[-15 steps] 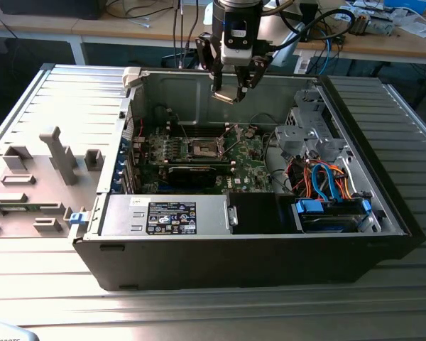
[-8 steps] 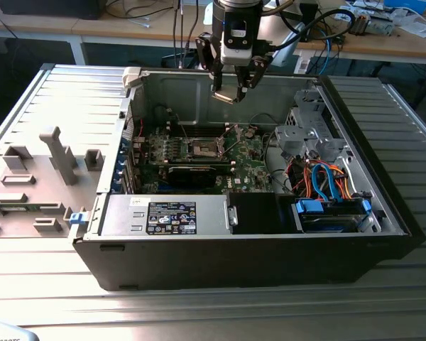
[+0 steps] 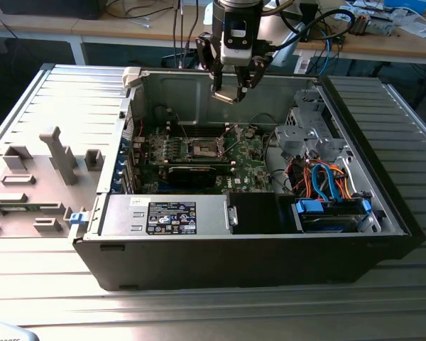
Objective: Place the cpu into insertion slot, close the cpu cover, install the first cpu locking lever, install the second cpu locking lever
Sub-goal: 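Place the cpu into insertion slot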
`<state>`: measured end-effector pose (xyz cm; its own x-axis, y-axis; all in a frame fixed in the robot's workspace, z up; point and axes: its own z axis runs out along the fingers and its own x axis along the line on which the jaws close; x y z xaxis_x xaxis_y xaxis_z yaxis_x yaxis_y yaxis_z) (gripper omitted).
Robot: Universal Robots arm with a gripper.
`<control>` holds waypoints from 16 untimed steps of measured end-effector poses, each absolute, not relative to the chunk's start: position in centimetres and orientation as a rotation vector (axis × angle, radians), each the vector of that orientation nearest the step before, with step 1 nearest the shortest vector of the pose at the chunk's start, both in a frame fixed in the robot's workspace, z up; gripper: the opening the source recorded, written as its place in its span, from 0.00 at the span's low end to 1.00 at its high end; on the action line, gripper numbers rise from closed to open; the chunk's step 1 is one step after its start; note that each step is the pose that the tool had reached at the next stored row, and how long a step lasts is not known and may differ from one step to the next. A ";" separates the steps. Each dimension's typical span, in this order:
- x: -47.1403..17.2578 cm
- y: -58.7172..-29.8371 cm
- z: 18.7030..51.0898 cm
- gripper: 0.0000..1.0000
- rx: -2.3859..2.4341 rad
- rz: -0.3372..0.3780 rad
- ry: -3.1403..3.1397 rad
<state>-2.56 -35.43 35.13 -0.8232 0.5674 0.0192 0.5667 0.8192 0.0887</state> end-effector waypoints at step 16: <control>-2.6 -35.4 35.1 0.55 0.959 0.142 2.979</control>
